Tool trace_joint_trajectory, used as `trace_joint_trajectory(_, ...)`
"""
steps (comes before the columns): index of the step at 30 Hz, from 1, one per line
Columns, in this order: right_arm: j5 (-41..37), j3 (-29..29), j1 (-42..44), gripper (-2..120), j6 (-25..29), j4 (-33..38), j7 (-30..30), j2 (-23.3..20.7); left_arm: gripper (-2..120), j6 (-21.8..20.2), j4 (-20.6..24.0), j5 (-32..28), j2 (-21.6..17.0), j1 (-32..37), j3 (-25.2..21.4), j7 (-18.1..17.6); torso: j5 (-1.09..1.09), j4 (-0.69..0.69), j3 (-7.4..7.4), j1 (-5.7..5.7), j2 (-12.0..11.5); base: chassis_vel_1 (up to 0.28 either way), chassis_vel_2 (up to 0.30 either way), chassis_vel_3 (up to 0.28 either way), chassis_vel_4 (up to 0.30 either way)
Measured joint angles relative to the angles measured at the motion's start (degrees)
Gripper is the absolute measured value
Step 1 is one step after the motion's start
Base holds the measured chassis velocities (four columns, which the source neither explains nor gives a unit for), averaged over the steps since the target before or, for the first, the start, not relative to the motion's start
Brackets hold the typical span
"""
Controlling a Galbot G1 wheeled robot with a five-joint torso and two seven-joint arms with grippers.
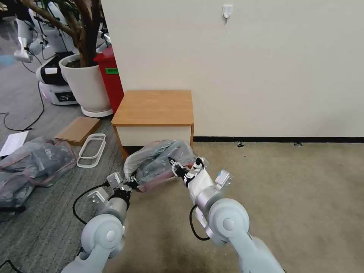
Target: Pick up the garbage bag from the table and place it over the trash can.
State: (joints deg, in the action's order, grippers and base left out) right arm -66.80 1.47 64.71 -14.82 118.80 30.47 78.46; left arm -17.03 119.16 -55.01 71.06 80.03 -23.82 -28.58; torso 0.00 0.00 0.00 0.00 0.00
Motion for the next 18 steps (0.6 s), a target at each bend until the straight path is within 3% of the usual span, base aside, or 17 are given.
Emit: trace_joint_trajectory(18, 1.8, 0.0, 3.2, 0, 4.3, 1.2, -4.7, -0.2, 3, 0.0, -1.1, -0.7, 0.2, -1.5, -0.7, 0.0, 0.0, 0.0, 0.0, 0.0, 0.0, 0.0, 0.0, 0.0, 0.0)
